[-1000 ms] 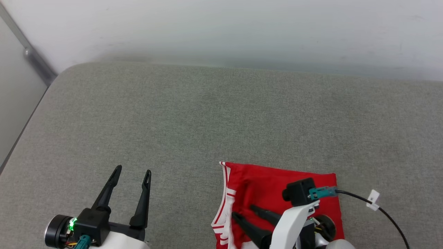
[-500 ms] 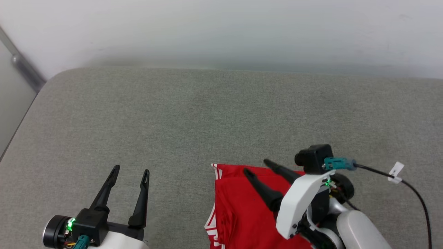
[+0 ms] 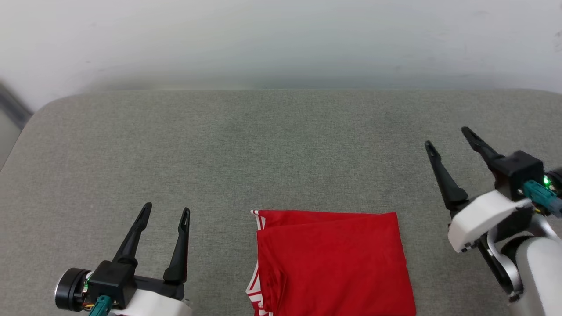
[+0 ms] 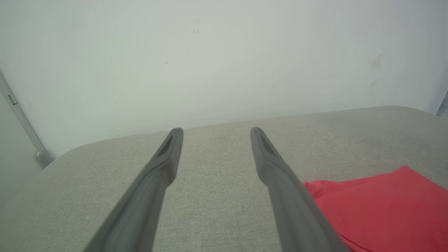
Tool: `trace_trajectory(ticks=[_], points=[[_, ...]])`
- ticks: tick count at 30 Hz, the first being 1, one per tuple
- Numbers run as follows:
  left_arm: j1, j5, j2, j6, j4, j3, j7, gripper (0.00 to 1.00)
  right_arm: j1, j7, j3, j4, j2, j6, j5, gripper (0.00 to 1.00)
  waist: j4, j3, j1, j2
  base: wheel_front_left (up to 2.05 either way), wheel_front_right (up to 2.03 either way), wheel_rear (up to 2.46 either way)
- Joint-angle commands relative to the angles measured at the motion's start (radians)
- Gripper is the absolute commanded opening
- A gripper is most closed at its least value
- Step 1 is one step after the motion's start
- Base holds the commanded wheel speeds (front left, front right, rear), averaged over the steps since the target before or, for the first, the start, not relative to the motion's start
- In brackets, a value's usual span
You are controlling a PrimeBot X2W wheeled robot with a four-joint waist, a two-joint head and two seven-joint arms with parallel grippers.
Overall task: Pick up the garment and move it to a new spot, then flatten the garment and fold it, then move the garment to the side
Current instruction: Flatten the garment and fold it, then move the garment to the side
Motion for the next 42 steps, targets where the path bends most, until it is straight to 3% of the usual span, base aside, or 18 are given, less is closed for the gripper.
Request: trace_trajectory(ticks=[1, 10, 18, 30, 36, 42], points=[[-0.009, -0.005, -0.006, -0.002, -0.006, 0.002, -0.002, 1.0, 0.034, -0.025, -0.024, -0.008, -0.004, -0.001, -0.014, 1.0, -0.006, 0.004, 0.0, 0.0, 0.0, 0.0, 0.0], [-0.005, -0.021, -0.017, -0.003, -0.036, 0.008, -0.002, 1.0, 0.192, -0.171, -0.173, -0.105, 0.073, -0.001, -0.034, 1.0, -0.019, 0.015, 0.0, 0.0, 0.0, 0.0, 0.0], [0.0, -0.026, -0.021, -0.005, -0.05, 0.001, -0.002, 1.0, 0.27, -0.239, -0.178, -0.137, 0.144, -0.001, -0.047, 1.0, -0.021, 0.022, 0.0, 0.0, 0.0, 0.0, 0.0], [0.003, -0.029, -0.019, -0.006, -0.048, -0.008, -0.002, 1.0, 0.284, -0.242, -0.176, -0.136, 0.176, -0.001, -0.061, 1.0, -0.015, 0.02, 0.0, 0.0, 0.0, 0.0, 0.0], [-0.001, -0.024, -0.014, -0.006, -0.043, -0.011, -0.002, 1.0, 0.288, -0.137, -0.173, -0.149, 0.162, -0.001, -0.04, 1.0, -0.009, 0.031, 0.0, 0.0, 0.0, 0.0, 0.0], [-0.013, -0.031, -0.012, -0.006, -0.033, -0.018, -0.002, 1.0, 0.312, 0.162, -0.121, -0.205, 0.102, -0.001, 0.046, 1.0, 0.002, 0.052, 0.0, 0.0, 0.0, 0.0, 0.0]])
